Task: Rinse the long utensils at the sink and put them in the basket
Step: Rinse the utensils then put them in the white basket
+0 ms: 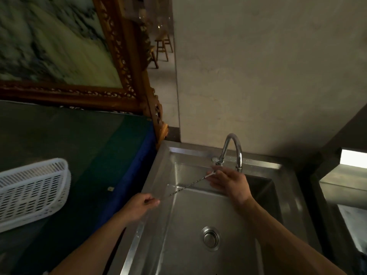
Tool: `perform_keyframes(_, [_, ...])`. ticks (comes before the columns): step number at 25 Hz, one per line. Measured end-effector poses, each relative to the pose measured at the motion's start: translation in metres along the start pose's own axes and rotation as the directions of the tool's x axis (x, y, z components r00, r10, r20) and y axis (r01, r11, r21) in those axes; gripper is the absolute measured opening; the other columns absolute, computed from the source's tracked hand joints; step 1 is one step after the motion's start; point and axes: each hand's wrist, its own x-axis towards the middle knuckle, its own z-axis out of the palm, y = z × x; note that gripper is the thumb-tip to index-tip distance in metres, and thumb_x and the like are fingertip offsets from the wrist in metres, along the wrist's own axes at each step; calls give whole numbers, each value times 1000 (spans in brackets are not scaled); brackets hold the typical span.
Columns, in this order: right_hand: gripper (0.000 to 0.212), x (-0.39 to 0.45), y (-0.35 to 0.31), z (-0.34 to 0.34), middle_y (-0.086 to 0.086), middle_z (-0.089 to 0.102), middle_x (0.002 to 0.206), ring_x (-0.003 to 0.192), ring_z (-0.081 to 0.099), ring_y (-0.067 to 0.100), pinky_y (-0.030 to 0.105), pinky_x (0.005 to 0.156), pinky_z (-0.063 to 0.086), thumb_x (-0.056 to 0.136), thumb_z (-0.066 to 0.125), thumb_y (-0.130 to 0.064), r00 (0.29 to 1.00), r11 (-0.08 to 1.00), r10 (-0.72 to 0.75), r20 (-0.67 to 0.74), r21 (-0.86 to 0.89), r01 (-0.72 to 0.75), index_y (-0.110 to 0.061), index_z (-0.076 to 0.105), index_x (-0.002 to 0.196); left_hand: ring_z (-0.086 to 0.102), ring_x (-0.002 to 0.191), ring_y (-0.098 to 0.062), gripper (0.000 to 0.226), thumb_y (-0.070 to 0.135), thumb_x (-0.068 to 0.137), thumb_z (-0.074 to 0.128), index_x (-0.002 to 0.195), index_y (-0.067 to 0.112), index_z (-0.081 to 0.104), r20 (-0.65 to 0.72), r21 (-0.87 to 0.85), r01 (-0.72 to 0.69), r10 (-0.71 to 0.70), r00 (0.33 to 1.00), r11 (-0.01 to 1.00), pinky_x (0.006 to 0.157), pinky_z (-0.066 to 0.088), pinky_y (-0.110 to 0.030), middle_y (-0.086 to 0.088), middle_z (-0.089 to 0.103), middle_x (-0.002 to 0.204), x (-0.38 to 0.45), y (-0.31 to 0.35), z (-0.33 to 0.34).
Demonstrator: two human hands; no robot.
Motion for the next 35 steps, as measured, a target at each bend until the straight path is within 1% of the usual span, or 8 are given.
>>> perform_keyframes(5, [24,4,-17,70,11,76,101,96,73,24,26,72,58,86,68,-3,998,997,1,62,74,-6,-5,68,110,48,62,-10,23,25,87,69,79,3,68,-198,-102,-35,14,980,994,61,38,-27,-1,57,65,-34,-18,-68])
perform_keyframes(9, [21,6,-25,144,13,77,88,84,75,20,24,66,59,83,71,-1,999,999,-14,43,49,12,2,69,103,39,51,-2,25,27,85,71,73,5,67,-379,-172,-77,6,925,982,50,31,-16,5,50,56,-61,-48,-137])
perform_keyframes(15, [9,7,-35,260,6,74,71,67,71,13,24,64,57,84,69,-1,995,997,-76,63,-11,77,-4,70,92,57,57,4,21,34,76,77,70,16,70,-527,-269,-129,-33,849,955,58,43,-11,7,67,60,-100,-96,-237])
perform_keyframes(17, [7,6,-36,297,4,74,69,65,71,11,23,64,56,84,70,-3,992,996,-85,95,-26,88,-6,71,91,67,70,-3,15,39,78,76,75,25,72,-553,-265,-88,-77,830,960,68,49,-22,7,73,73,-115,-115,-266])
perform_keyframes(20, [5,1,-34,350,3,75,72,64,71,8,22,62,56,87,69,-8,985,993,-89,149,-64,100,-7,72,91,69,73,-4,13,45,76,75,77,33,71,-601,-264,-48,-126,789,963,70,49,-29,13,74,78,-139,-146,-305])
perform_keyframes(26, [11,-2,-19,430,2,77,82,75,71,16,31,71,55,92,66,-19,973,982,-20,228,-178,62,-11,73,92,68,63,-2,18,44,74,77,72,26,73,-720,-264,-22,-181,670,964,61,45,-23,12,73,68,-181,-193,-362])
perform_keyframes(30, [5,-3,-7,479,4,77,80,73,70,15,32,70,55,85,73,-17,975,963,20,223,-267,41,-13,75,83,71,70,-12,14,38,80,73,78,24,75,-749,-322,8,-260,609,947,70,55,-34,7,74,69,-201,-221,-390])
perform_keyframes(35, [5,1,10,524,4,75,72,66,67,14,25,58,53,76,81,-17,983,921,26,184,-386,48,-15,76,77,63,57,7,19,25,86,68,68,32,69,-785,-305,50,-280,552,951,57,42,-18,21,68,60,-214,-243,-415])
